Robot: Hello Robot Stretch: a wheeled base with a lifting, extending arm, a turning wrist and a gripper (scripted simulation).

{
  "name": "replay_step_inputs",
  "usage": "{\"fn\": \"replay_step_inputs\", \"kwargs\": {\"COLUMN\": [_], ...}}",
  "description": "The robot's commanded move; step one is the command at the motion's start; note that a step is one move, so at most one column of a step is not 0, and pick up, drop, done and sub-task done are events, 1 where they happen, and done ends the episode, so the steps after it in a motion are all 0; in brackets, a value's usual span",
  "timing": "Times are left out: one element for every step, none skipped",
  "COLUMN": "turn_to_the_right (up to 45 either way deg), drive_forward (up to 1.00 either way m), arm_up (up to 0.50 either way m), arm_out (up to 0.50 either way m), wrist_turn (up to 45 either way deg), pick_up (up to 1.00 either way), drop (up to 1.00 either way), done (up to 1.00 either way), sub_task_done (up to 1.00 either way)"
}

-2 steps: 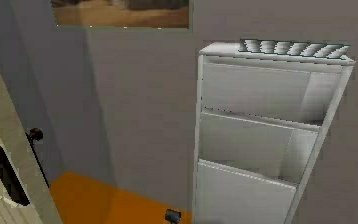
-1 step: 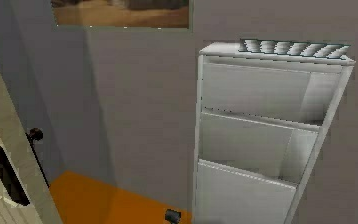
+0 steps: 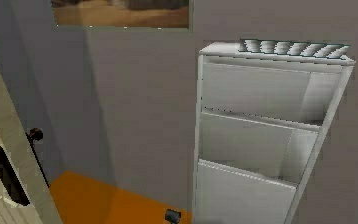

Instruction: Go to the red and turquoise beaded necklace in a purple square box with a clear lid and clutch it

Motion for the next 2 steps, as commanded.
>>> {"fn": "replay_step_inputs", "kwargs": {"turn_to_the_right": [0.0, 0.0], "drive_forward": [0.00, 0.00], "arm_up": [0.10, 0.00], "arm_out": [0.00, 0.00], "wrist_turn": [0.0, 0.0], "pick_up": [0.00, 0.00], "drop": [0.00, 0.00], "done": [0.00, 1.00], "sub_task_done": [0.00, 0.00]}}
